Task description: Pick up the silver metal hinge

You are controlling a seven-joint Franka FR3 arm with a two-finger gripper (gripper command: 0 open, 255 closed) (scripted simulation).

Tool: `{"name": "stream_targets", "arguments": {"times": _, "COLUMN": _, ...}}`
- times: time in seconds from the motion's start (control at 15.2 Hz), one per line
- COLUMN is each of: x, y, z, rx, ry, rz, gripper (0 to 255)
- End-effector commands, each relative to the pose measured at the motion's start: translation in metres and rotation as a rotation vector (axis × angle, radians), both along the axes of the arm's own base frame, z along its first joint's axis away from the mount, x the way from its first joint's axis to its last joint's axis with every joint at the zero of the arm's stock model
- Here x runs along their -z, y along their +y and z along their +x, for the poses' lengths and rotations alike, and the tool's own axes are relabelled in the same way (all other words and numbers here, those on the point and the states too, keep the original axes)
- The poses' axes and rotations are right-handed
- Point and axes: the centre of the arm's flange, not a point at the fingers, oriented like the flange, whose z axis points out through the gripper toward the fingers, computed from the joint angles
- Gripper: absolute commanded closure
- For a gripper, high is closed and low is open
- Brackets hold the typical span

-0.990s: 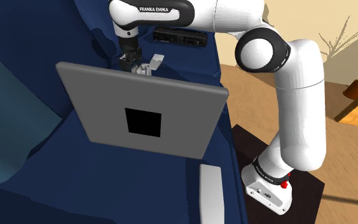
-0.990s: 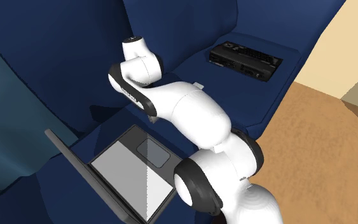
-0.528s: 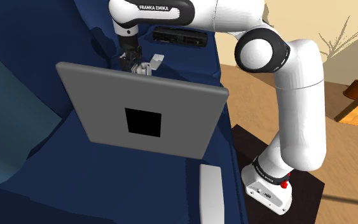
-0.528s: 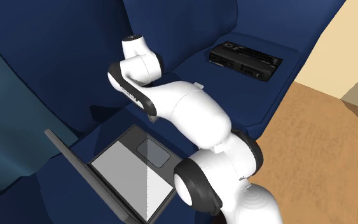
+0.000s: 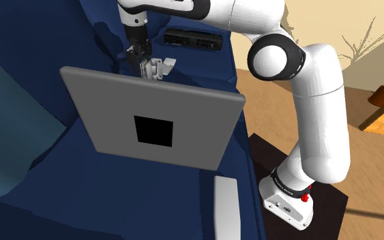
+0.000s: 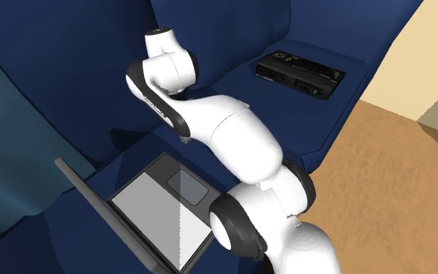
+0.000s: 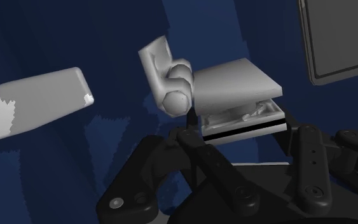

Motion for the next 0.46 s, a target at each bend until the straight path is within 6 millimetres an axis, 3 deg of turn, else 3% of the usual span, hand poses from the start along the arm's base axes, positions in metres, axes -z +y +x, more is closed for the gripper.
{"name": "stream_targets", "arguments": {"times": 0.0, "x": -0.011, "y": 0.000, "z": -0.001, "rx": 0.000, "ry": 0.000, "rz": 0.000, "gripper": 255}}
{"name": "stream_targets", "arguments": {"times": 0.26, "x": -0.032, "y": 0.000, "z": -0.001, "rx": 0.000, "ry": 0.000, "rz": 0.000, "gripper": 255}}
{"name": "stream_targets", "arguments": {"times": 0.4, "x": -0.032, "y": 0.000, "z": -0.001, "rx": 0.000, "ry": 0.000, "rz": 0.000, "gripper": 255}}
